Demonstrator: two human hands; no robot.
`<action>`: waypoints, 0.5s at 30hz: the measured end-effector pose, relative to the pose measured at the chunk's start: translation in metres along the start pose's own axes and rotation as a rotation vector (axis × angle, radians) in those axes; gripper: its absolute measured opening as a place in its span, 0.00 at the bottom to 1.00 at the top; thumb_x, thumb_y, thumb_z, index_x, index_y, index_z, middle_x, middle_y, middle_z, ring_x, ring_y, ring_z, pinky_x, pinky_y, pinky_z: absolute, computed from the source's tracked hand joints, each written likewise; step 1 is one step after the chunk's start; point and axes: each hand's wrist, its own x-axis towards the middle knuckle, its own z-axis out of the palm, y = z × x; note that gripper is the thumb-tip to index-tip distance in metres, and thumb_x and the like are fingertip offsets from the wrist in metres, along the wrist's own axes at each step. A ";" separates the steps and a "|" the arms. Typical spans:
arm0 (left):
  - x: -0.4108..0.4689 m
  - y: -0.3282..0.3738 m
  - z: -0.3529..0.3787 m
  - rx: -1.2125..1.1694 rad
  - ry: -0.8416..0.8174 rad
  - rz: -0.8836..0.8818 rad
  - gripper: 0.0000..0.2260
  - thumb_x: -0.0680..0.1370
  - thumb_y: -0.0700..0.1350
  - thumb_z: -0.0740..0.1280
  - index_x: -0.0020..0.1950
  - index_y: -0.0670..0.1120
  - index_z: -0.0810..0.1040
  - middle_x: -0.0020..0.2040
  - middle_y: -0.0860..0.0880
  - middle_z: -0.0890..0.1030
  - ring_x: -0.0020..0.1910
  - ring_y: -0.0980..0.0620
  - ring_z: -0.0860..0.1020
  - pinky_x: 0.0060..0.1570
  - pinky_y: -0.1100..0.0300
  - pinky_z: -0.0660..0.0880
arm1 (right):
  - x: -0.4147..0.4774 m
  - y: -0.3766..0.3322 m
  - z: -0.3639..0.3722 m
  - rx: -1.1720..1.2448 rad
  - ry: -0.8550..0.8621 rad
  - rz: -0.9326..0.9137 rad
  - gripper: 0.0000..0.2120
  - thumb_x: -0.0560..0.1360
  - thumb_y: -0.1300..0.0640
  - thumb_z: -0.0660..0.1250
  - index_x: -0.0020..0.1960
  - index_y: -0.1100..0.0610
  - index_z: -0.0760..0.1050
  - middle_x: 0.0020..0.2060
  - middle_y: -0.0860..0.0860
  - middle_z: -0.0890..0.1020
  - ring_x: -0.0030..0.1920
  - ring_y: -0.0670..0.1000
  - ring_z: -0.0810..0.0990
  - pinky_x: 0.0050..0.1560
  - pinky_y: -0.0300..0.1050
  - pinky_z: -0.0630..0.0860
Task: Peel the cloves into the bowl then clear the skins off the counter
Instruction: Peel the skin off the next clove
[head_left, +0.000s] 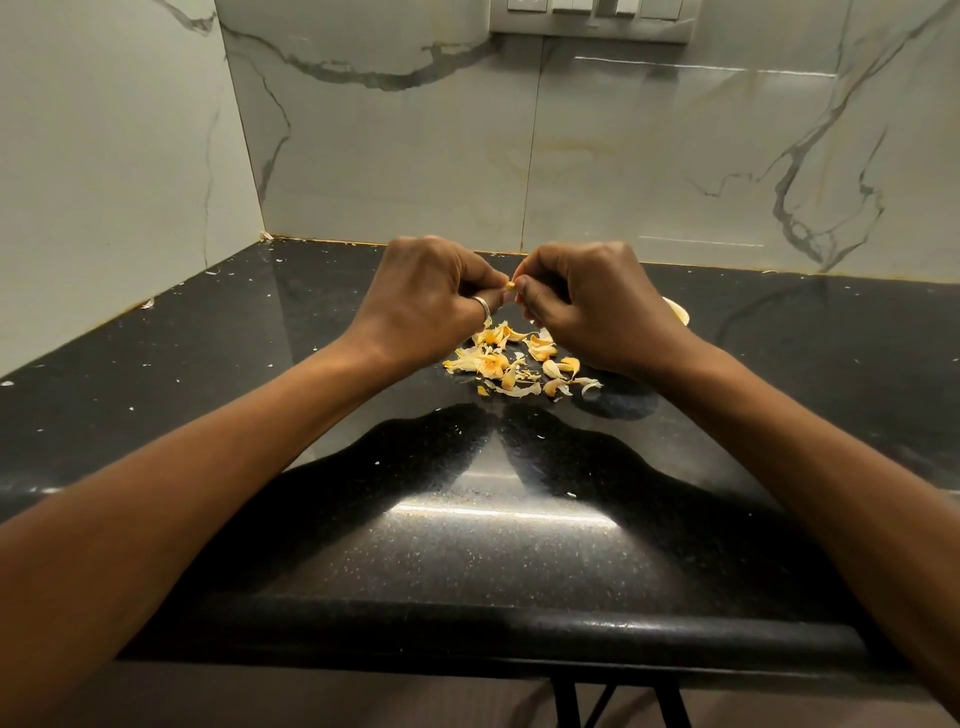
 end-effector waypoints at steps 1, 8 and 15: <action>0.000 0.000 0.000 0.006 -0.004 0.006 0.06 0.76 0.44 0.75 0.50 0.43 0.87 0.41 0.47 0.87 0.33 0.56 0.82 0.35 0.57 0.81 | -0.001 0.000 0.001 -0.006 -0.007 -0.002 0.06 0.80 0.59 0.67 0.52 0.58 0.82 0.38 0.50 0.83 0.37 0.45 0.82 0.40 0.48 0.81; -0.001 0.001 0.002 0.000 -0.005 0.018 0.07 0.76 0.45 0.75 0.50 0.43 0.87 0.41 0.47 0.87 0.34 0.57 0.82 0.35 0.65 0.79 | -0.002 0.001 0.002 -0.025 -0.014 0.008 0.07 0.81 0.58 0.66 0.51 0.59 0.81 0.37 0.50 0.82 0.36 0.46 0.80 0.39 0.49 0.80; 0.001 -0.003 0.003 -0.321 -0.079 -0.190 0.08 0.75 0.41 0.75 0.54 0.42 0.86 0.45 0.47 0.86 0.40 0.53 0.85 0.38 0.54 0.84 | 0.002 0.003 -0.002 0.185 -0.041 0.143 0.04 0.80 0.58 0.67 0.48 0.56 0.79 0.38 0.50 0.83 0.36 0.47 0.83 0.40 0.48 0.83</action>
